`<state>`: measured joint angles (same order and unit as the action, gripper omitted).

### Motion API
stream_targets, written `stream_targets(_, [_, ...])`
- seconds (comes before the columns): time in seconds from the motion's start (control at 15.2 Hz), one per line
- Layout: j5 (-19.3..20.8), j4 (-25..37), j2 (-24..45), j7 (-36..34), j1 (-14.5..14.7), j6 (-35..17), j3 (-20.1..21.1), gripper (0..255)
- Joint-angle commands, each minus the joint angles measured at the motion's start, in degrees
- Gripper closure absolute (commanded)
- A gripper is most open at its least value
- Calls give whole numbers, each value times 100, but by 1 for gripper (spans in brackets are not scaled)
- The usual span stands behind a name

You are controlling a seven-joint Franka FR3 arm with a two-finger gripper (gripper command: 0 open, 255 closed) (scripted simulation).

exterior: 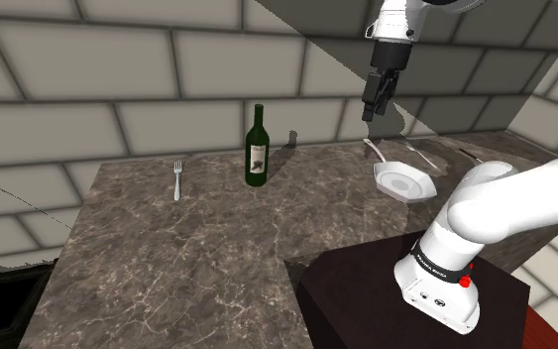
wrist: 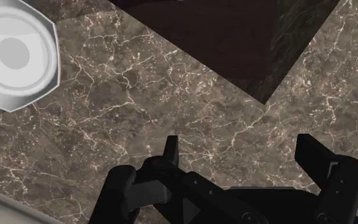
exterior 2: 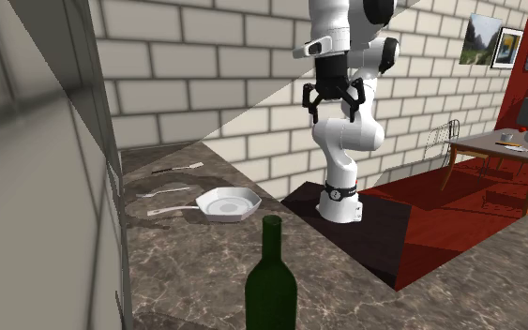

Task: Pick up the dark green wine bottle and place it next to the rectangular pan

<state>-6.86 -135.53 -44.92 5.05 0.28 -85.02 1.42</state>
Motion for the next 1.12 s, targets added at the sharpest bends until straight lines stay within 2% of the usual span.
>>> stream_targets(0.0, [0, 0, 0, 0, 0, 0, 0, 0])
stream_targets(0.53, [31, 981, 1796, -34, 0, -862, 144, 0])
stream_targets(1.06, [156, 2429, 3596, -139, 5, -1259, 257, 0])
